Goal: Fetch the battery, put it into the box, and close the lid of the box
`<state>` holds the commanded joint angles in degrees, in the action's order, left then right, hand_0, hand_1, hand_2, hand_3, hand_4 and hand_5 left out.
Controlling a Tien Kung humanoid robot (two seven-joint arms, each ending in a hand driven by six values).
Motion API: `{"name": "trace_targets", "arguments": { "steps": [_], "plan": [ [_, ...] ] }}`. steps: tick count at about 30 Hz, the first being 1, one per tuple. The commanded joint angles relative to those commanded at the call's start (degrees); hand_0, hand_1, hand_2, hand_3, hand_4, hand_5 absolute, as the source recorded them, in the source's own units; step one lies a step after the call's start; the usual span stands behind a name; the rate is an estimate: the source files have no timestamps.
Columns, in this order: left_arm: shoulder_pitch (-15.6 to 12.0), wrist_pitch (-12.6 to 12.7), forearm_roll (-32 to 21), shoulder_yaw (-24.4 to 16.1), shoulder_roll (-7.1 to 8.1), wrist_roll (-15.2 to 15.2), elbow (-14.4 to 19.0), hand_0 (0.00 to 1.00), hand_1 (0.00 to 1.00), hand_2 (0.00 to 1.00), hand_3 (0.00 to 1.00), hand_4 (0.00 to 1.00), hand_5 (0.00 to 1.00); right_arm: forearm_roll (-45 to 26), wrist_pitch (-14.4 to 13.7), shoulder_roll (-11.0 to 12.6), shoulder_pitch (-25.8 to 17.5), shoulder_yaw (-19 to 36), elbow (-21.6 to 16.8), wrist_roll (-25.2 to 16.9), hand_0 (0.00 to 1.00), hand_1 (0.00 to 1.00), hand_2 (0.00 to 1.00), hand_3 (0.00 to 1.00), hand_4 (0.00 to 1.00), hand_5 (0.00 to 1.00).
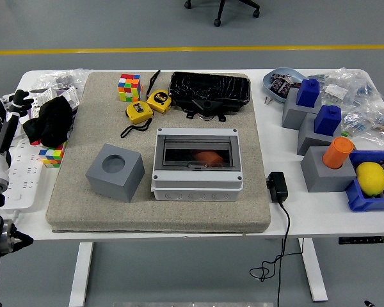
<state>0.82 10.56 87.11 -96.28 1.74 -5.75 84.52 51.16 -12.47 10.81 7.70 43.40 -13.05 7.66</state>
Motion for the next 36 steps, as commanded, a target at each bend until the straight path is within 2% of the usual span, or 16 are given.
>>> {"name": "trace_targets", "arguments": {
  "steps": [36],
  "plan": [
    [0.02, 0.33, 0.55, 0.09, -0.29, -0.03, 0.24, 0.676, 0.664, 0.627, 0.652, 0.975, 0.880, 0.66, -0.02, -0.28, 0.02, 1.08, 0.13, 0.10, 0.768, 0.682, 0.661, 0.610, 0.984, 0.823]
  ]
}}
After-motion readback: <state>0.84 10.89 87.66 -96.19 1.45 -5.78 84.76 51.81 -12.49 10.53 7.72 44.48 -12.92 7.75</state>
